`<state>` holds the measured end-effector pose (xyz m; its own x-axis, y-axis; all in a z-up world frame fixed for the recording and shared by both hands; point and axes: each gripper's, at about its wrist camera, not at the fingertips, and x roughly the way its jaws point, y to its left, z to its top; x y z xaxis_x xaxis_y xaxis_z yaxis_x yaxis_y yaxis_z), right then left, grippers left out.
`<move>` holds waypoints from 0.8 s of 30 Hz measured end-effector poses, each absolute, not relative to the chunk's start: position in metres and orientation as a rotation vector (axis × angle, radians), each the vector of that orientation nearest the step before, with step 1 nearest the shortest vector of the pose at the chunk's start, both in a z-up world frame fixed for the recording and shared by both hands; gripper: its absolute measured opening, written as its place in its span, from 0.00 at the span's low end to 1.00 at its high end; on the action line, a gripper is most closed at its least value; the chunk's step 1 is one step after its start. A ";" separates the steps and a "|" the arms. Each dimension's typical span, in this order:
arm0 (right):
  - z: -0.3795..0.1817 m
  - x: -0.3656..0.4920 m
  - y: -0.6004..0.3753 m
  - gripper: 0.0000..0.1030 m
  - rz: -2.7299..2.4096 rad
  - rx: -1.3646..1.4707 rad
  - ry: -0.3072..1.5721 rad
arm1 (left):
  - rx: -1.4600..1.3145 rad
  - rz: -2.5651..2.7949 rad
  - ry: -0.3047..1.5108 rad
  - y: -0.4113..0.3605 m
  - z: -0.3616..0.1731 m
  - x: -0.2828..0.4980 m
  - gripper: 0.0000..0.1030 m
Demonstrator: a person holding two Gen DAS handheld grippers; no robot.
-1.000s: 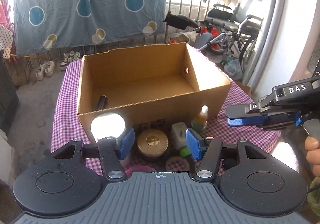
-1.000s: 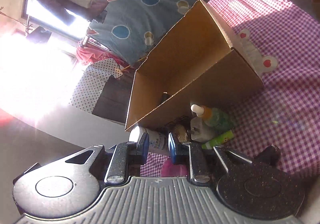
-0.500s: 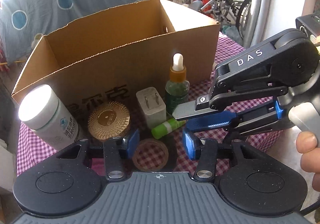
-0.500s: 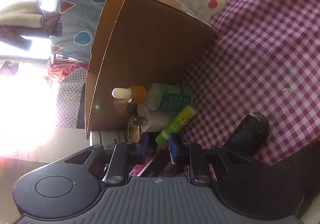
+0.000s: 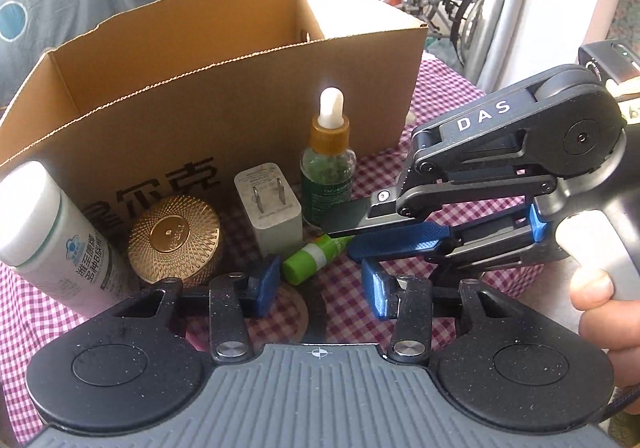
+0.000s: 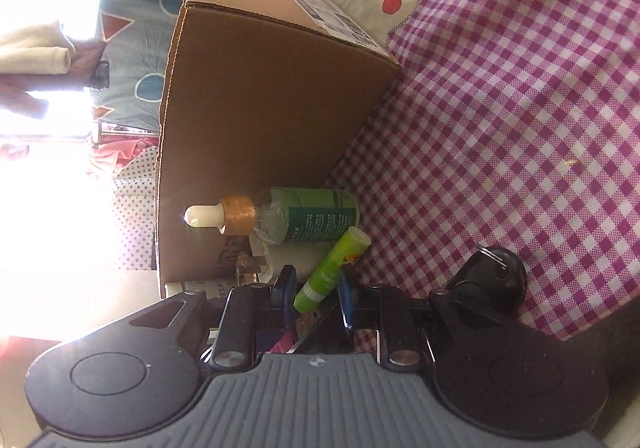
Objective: Organize rigid objects
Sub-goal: 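Move the left tool to the green lip-balm tube and grasp it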
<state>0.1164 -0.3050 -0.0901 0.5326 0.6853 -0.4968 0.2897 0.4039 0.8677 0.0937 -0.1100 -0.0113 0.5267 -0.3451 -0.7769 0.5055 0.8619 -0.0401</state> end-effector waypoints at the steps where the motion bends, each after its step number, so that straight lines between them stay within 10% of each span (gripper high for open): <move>1: -0.090 0.116 -0.306 0.24 0.315 1.173 1.031 | 0.184 -0.530 0.881 -0.105 -0.011 0.090 0.43; 24: -0.075 0.101 -0.304 0.27 0.269 1.066 1.046 | 0.291 -0.565 0.929 -0.134 -0.023 0.092 0.28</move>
<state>0.1013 -0.3044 -0.0747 0.5205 0.6353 -0.5706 0.2813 0.5034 0.8170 0.0917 -0.1345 -0.0229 0.4686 -0.3317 -0.8188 0.5748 0.8183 -0.0026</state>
